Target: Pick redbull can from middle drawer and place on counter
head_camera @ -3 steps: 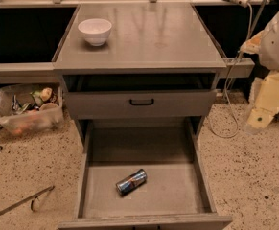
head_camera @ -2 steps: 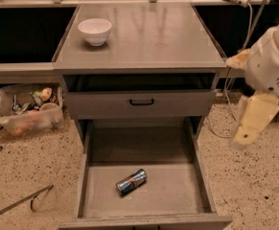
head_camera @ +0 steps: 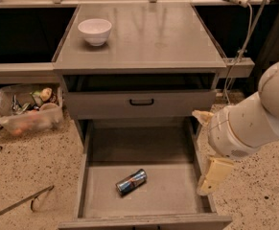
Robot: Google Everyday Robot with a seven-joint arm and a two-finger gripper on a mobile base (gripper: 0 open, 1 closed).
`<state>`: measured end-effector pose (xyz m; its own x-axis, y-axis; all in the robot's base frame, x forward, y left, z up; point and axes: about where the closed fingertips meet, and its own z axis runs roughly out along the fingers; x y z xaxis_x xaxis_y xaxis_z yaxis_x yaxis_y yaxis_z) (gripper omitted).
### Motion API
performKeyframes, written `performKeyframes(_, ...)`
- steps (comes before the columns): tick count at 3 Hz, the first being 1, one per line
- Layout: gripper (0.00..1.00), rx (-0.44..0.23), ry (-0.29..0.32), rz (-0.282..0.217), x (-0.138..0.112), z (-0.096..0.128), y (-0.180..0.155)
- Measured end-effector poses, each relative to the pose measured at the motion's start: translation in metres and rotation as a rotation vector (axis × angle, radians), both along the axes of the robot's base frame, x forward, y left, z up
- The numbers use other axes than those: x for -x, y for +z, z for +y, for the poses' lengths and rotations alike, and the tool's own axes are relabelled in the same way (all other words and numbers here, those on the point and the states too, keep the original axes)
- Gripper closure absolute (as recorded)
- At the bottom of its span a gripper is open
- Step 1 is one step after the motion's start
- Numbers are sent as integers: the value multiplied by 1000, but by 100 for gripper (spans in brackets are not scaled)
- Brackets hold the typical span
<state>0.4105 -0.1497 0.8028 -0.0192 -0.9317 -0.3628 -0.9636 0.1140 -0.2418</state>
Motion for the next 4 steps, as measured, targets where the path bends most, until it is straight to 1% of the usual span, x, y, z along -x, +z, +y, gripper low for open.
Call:
performKeyframes(1, 0, 0, 0, 0, 0, 0, 0)
performKeyframes(2, 0, -21, 18, 2, -1, 9, -15)
performKeyframes(3, 0, -46, 81, -5, -6, 32, -56)
performKeyframes(4, 0, -63, 151, -30, -18, 66, -117)
